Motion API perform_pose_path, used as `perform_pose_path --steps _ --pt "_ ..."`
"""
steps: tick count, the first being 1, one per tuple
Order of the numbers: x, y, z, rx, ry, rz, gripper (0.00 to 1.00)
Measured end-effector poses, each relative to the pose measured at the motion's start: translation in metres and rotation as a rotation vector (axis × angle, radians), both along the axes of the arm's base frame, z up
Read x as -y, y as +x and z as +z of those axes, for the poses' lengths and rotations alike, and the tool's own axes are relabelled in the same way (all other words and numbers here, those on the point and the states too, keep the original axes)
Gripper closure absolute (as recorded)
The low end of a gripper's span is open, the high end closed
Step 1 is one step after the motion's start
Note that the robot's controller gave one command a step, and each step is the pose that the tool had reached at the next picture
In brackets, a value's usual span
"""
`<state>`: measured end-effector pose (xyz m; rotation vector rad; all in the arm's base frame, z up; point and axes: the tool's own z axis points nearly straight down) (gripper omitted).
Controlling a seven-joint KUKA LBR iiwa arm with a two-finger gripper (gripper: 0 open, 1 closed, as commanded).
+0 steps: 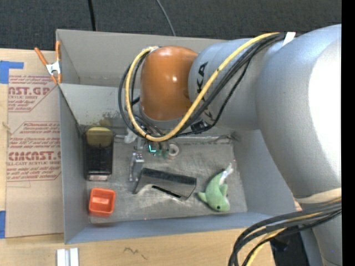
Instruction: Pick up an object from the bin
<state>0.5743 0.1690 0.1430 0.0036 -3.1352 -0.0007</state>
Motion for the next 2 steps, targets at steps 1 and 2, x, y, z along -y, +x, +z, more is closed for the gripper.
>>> perform_pose_path --steps 1,2 --pt "0.001 0.002 0.005 0.007 0.001 -0.002 0.00" --pt "0.054 -0.045 -0.065 0.021 0.009 -0.001 0.00"
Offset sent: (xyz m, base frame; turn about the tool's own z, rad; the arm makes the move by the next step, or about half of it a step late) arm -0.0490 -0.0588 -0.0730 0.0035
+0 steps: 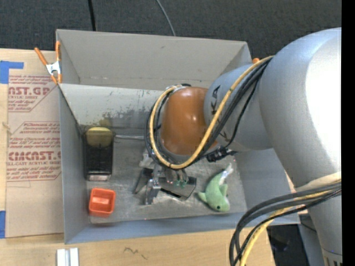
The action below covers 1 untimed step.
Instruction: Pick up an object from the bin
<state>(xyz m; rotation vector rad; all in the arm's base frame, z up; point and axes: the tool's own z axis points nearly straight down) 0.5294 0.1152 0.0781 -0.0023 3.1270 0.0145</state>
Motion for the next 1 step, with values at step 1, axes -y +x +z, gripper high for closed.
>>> perform_pose_path --steps 1 --pt "-0.0019 0.0018 0.0024 0.000 0.000 0.002 0.00"
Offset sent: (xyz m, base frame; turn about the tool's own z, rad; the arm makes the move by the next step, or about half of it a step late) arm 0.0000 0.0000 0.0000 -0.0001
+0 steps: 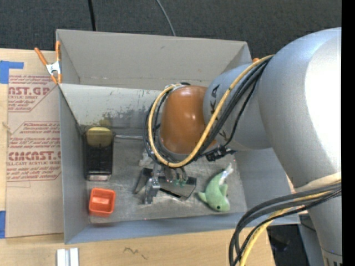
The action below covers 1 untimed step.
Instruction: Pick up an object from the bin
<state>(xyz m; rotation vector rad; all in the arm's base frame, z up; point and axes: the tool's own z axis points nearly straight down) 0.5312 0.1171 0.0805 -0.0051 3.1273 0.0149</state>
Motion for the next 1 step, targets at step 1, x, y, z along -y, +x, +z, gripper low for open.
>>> perform_pose_path --steps 1 --pt "-0.0014 0.0004 0.0008 -0.005 -0.003 0.001 0.00"
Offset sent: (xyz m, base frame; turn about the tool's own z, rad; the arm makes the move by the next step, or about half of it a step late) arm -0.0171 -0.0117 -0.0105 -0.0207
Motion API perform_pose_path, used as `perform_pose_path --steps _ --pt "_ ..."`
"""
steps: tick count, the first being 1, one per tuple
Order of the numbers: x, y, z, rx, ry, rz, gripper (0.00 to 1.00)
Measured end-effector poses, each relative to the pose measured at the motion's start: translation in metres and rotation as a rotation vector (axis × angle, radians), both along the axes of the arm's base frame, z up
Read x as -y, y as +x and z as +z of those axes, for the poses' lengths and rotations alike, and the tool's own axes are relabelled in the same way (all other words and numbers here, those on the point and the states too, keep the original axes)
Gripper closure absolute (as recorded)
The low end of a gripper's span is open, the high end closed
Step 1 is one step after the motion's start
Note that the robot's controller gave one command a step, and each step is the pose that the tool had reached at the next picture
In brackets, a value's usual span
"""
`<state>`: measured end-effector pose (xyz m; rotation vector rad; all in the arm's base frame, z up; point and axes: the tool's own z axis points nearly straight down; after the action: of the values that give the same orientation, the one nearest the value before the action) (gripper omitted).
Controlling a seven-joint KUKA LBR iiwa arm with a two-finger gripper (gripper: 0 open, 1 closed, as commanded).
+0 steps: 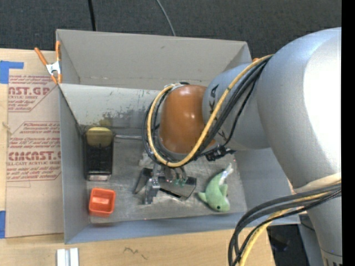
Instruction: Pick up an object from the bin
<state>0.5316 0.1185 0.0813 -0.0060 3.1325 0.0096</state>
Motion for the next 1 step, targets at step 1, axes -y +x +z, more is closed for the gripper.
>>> perform_pose_path --steps 1 --pt "0.0052 -0.0088 -0.0024 0.027 0.008 0.025 0.00"
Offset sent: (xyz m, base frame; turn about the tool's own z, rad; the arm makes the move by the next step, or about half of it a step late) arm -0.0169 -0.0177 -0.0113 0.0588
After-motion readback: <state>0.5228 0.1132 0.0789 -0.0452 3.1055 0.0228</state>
